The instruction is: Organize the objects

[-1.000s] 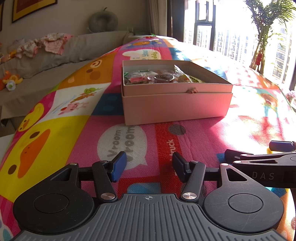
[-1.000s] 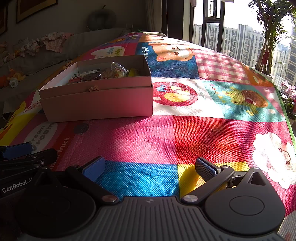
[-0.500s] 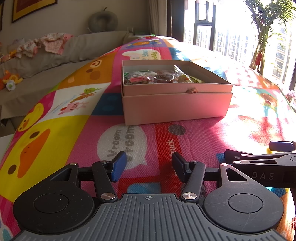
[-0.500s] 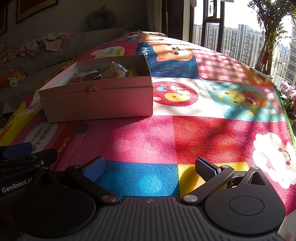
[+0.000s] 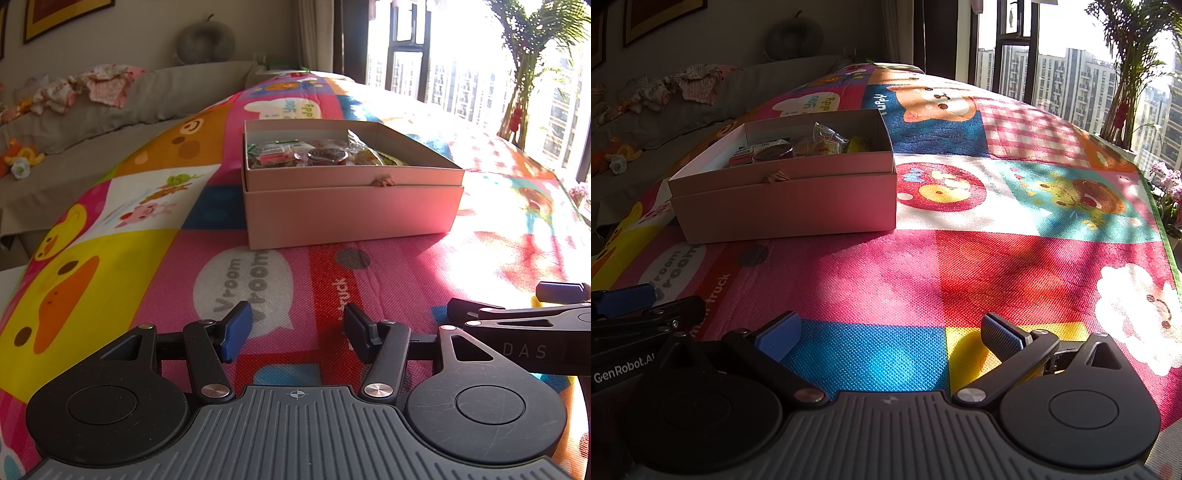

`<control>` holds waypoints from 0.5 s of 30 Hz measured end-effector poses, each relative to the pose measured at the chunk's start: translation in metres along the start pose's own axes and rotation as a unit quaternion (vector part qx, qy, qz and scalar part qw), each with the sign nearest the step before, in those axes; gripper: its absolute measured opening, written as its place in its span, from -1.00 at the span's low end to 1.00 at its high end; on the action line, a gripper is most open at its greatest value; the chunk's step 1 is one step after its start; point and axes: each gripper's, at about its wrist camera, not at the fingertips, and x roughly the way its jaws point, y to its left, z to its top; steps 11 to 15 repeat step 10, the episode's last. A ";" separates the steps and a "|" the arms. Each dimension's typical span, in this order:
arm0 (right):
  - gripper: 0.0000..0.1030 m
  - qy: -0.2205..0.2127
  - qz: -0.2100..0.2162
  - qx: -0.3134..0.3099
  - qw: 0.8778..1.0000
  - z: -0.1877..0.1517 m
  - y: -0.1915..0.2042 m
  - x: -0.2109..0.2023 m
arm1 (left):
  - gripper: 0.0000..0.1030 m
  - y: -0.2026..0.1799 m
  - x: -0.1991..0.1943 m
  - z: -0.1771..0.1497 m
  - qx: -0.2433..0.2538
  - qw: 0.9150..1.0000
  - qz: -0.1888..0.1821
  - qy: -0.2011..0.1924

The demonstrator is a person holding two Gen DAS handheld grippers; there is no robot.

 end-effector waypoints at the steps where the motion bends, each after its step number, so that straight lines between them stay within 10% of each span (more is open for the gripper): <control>1: 1.00 0.000 0.000 0.000 1.000 0.000 0.000 0.000 | 0.18 0.000 0.000 0.000 0.000 1.000 0.000 0.000; 15: 1.00 0.000 0.000 0.000 1.000 0.000 0.000 0.000 | 0.22 -0.001 0.001 0.000 0.001 1.000 -0.003 0.001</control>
